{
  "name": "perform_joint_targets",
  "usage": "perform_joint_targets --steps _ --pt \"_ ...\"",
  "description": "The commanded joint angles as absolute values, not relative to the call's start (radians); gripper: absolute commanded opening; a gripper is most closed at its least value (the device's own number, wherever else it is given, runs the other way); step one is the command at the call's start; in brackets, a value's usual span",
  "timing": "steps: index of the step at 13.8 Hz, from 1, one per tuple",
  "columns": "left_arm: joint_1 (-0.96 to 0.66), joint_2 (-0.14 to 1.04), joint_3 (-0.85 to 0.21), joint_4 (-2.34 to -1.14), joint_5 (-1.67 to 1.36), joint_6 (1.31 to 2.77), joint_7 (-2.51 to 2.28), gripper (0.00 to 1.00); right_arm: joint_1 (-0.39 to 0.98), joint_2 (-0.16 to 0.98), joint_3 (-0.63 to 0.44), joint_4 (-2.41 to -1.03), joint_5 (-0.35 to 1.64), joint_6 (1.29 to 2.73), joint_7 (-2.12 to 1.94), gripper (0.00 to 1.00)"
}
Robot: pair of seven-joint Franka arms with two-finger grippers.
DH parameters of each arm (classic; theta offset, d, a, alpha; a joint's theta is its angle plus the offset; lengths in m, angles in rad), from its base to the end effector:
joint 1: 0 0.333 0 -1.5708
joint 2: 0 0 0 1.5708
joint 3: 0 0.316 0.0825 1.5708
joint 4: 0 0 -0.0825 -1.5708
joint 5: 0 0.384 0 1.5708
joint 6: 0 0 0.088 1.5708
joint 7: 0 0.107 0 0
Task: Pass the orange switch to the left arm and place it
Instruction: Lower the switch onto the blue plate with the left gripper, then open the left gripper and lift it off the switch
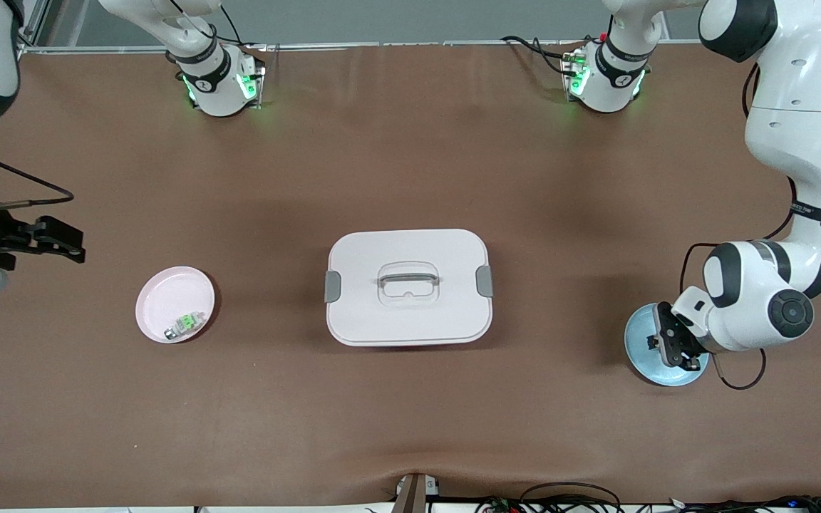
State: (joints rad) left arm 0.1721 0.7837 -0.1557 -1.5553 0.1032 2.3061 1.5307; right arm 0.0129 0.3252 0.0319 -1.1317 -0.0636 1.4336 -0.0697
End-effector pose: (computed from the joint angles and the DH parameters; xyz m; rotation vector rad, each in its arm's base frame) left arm 0.6999 0.0289 0.1863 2.2255 -2.1601 0.0129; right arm 0.6365 0.0170 0.6229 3.0845 0.1620 -0.0369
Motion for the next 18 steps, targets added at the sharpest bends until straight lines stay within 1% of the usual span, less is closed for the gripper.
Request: perform_joint_targets --steps 1,2,5,7,9,12,13,15,18 --pt "0.193 0.770 -0.166 -1.585 0.126 2.333 1.537 0.47 -0.029 0.282 0.055 -1.137 -0.057 1.368 -0.075 1.00" --pt "0.201 0.770 -0.166 -1.585 0.126 2.341 1.537 0.99 -0.023 0.269 0.057 -1.138 -0.067 1.365 -0.065 1.00" --pt "0.201 0.756 -0.167 -1.580 0.124 2.361 1.536 1.00 -0.037 0.259 0.052 -1.140 -0.025 1.329 -0.064 1.00" --pt "0.202 0.720 -0.169 -1.577 0.109 2.347 1.529 1.00 -0.058 0.256 0.052 -1.140 0.014 1.312 -0.057 1.00" --pt "0.202 0.668 -0.170 -1.568 0.071 2.297 1.479 1.00 -0.060 0.246 0.052 -1.147 0.014 1.318 0.038 1.00" --pt "0.199 0.612 -0.172 -1.511 0.048 2.159 1.237 1.00 -0.058 0.241 0.052 -1.163 0.021 1.331 0.075 1.00" --pt "0.201 0.582 -0.175 -1.511 0.043 2.128 1.135 1.00 -0.060 0.227 0.052 -1.187 0.021 1.341 0.075 1.00" --pt "0.198 0.526 -0.178 -1.513 0.034 2.082 0.952 1.00 -0.060 0.161 0.052 -1.297 0.020 1.403 0.075 1.00" --pt "0.199 0.460 -0.179 -1.511 0.025 2.072 0.732 1.00 -0.061 0.059 0.051 -1.469 0.018 1.497 0.075 1.00"
